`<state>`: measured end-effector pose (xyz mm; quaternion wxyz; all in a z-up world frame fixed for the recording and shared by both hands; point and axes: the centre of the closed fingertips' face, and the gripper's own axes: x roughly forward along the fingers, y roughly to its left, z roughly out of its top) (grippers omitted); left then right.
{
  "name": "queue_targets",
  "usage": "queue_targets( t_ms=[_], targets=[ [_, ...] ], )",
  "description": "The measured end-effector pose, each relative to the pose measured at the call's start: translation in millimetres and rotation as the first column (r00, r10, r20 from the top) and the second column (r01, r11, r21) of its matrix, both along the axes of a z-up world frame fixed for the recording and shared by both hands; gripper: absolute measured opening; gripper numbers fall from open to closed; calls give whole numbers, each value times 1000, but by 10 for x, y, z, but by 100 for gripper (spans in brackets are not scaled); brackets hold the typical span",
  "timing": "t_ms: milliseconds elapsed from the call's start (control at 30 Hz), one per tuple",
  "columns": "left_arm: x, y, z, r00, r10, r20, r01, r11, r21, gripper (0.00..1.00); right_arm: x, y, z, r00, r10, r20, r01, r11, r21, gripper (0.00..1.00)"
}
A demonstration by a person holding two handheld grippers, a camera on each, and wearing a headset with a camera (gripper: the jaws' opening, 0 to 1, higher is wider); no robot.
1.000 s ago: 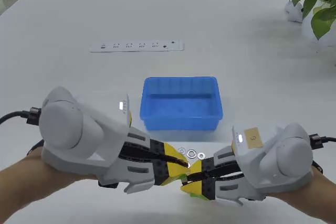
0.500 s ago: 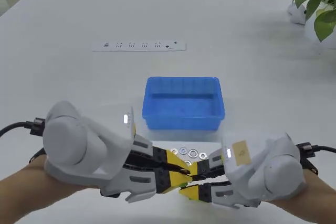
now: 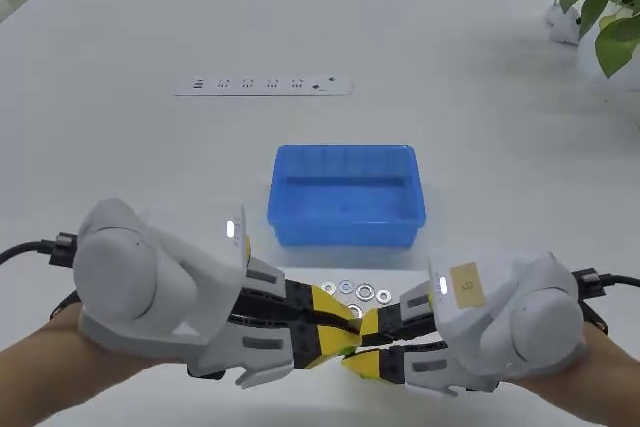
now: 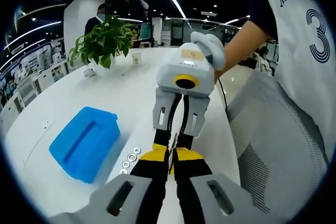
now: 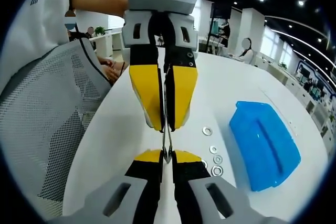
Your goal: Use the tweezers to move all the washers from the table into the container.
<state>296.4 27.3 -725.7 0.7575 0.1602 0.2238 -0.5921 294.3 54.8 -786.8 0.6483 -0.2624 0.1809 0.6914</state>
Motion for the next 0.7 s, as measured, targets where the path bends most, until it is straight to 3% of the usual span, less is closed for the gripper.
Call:
queue_targets(
  t_ms=[267,333,433,600,700],
  targets=[
    [13,20,16,999,-25,31,25,1000,14,7,40,6,13,1000,-14,16,14,1000,-19,10],
    [42,54,42,999,-20,40,20,1000,10,7,86,13,35,998,-21,52,23,999,-23,11],
    [65,82,87,999,-16,35,16,1000,0,7,123,38,52,998,-23,64,24,999,-26,15],
    [167,84,117,999,-10,53,10,1000,-4,7,244,40,89,994,-40,103,43,999,-21,16],
    [227,66,151,998,-11,63,12,1000,-21,7,273,20,128,994,-60,87,61,998,-3,12]
  ],
)
